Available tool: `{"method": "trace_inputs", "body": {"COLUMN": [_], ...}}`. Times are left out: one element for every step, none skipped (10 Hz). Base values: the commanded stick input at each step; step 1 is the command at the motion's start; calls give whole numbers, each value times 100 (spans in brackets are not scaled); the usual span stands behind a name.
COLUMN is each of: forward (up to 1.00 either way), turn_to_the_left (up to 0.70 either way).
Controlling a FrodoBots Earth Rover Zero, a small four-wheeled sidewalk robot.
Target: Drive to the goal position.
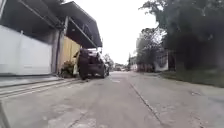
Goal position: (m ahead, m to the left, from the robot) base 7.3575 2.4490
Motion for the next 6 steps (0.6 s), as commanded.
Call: {"method": "trace_inputs", "body": {"forward": [70,70,70,70,70,70], "turn_to_the_left": [-16,-27,-35,-34,-31,-20]}}
